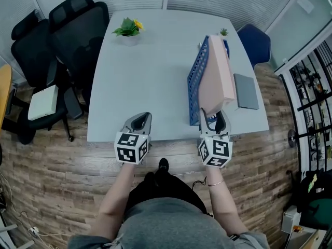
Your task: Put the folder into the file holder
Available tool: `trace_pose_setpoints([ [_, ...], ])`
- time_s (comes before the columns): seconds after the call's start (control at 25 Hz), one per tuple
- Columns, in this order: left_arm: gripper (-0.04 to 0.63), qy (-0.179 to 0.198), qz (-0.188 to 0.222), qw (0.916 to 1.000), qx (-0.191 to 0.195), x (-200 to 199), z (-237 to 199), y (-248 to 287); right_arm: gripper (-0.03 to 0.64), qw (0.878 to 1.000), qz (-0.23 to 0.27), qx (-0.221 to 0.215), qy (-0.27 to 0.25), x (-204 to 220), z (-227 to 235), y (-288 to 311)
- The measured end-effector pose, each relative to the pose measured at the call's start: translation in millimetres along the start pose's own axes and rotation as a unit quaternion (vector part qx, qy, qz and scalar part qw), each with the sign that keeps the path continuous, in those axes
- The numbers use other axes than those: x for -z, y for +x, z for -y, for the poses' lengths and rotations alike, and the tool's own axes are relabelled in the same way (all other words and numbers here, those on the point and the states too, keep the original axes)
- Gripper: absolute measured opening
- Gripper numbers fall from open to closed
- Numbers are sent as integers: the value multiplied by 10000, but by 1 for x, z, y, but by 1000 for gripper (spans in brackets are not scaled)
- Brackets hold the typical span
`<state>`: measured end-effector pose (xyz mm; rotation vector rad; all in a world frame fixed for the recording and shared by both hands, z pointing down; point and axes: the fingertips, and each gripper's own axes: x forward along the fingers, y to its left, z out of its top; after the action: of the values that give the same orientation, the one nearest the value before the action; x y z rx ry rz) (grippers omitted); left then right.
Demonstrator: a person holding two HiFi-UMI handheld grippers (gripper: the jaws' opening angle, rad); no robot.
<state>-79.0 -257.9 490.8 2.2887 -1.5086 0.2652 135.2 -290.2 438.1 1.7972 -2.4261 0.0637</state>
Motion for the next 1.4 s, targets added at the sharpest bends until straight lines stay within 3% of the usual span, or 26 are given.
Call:
trace_pose_setpoints([
  [0.52, 26, 69, -56, 9997, 233, 5, 11, -3, 208, 9979, -547, 131, 331, 35, -3, -43],
  [1.4, 27, 211, -95, 9992, 328, 11, 12, -22, 6, 9909, -1102, 238, 736, 69, -19, -82],
])
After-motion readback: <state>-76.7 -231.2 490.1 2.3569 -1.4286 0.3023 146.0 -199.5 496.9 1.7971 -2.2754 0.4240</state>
